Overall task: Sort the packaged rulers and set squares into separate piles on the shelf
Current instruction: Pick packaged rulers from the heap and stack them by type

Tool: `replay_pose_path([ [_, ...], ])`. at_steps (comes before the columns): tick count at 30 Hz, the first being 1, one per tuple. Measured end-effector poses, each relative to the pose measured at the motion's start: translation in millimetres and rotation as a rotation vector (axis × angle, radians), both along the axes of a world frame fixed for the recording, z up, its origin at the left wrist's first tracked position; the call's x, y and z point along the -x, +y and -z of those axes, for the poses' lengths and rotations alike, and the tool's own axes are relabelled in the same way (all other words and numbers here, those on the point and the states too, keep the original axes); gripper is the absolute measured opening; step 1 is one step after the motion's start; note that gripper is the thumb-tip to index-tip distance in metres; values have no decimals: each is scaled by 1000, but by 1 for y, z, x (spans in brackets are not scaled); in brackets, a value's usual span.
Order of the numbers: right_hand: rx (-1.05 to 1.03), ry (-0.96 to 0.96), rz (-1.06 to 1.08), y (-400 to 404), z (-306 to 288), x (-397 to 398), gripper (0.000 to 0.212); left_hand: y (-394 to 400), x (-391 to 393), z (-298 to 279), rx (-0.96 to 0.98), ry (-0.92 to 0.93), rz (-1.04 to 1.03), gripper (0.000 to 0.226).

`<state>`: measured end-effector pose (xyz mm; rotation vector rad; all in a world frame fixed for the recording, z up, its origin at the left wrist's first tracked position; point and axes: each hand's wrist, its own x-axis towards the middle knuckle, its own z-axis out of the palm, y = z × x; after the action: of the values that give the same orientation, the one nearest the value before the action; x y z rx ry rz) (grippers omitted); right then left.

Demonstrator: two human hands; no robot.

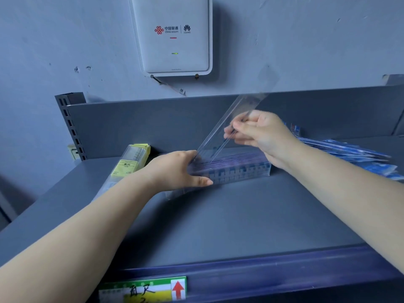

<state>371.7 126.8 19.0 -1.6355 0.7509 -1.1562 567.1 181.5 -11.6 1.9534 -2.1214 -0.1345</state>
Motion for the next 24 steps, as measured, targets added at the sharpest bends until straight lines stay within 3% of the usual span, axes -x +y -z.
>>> replay_pose_path([
  [3,4,-280,109,-9,-24,12,18,1,3,-2,-1,-39,1,60],
  [5,100,-310,163,-14,-41,29,21,2,3,-3,-4,-47,2,60],
  [8,320,-28,34,-5,-50,49,19,2,4,-4,-23,-48,-3,62],
  [12,529,688,-3,12,-34,55,14,2,3,-4,-41,-45,-5,64],
  [14,601,903,9,13,-22,56,12,2,4,-4,-50,-47,-3,67],
  [19,685,1110,40,8,0,56,15,3,4,-5,-67,-61,10,73],
  [24,831,1161,142,9,10,42,13,7,5,-8,-98,-85,37,87],
])
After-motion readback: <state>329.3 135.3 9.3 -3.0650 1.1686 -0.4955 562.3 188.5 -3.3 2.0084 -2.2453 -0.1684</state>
